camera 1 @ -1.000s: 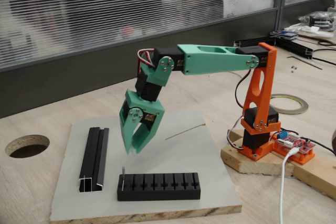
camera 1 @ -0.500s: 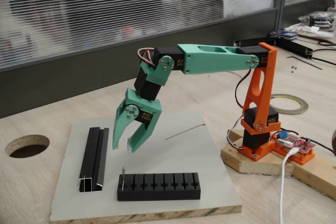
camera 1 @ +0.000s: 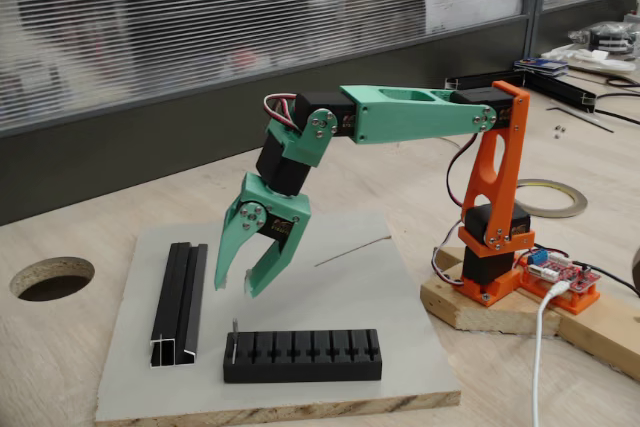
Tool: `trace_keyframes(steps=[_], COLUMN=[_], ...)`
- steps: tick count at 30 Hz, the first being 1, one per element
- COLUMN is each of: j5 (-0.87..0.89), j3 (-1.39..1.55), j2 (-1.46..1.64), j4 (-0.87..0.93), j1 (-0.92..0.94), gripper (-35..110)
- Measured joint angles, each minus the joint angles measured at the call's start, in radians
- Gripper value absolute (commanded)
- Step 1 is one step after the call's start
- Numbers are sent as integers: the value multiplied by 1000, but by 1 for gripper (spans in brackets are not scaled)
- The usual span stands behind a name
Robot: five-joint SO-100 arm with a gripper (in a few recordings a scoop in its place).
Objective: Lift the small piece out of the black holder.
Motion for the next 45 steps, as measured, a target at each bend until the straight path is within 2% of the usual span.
trace_keyframes(steps=[8, 16, 19, 25, 34, 45], j5=[0, 0, 0, 0, 0, 3], j3=[0, 0, 0, 0, 0, -3], j2=[0, 0, 0, 0, 0, -133], j4=[-6, -9, -9, -8, 152, 152], j1=[5, 5, 5, -6, -2, -5], gripper=[28, 49, 53, 53, 53, 53])
